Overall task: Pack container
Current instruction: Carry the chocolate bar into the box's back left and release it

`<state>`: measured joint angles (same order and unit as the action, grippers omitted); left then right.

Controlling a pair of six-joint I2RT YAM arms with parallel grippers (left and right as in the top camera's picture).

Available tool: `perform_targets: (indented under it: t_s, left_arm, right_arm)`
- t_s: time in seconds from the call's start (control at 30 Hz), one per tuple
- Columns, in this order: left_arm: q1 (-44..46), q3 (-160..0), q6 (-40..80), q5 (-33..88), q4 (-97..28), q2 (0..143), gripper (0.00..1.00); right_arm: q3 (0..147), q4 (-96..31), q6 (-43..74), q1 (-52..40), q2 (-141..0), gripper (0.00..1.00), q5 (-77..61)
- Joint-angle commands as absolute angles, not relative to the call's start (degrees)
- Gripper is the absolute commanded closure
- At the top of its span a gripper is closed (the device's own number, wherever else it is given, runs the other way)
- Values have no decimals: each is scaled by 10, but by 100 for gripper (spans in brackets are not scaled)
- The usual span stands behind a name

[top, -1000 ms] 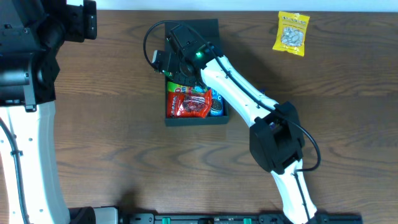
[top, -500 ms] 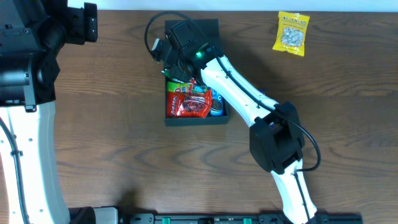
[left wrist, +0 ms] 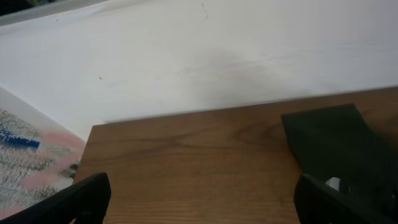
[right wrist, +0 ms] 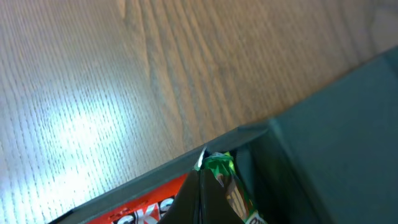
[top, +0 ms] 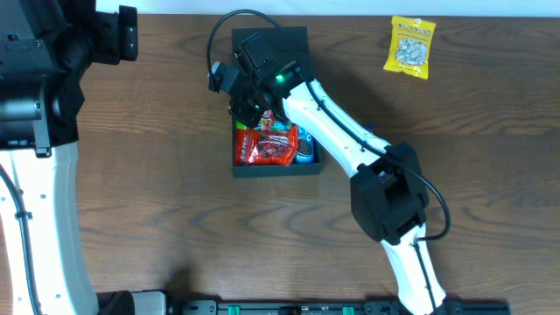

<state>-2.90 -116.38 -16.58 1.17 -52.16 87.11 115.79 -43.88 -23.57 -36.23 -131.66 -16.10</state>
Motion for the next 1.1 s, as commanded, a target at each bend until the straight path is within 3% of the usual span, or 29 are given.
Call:
perform_targets:
  t_s: [0.0, 0.77, 1.07]
  left_arm:
    - [-31, -1179, -172, 15, -522, 870, 5]
    - [-31, -1179, -170, 16, -539, 870, 5]
    - [-31, -1179, -167, 16, -542, 870, 5]
  right_arm:
    - [1149, -436, -216, -354, -1339, 99, -147]
    - [1149, -425, -201, -348, -1378, 99, -112]
    - [1172, -403, -123, -342, -1327, 99, -64]
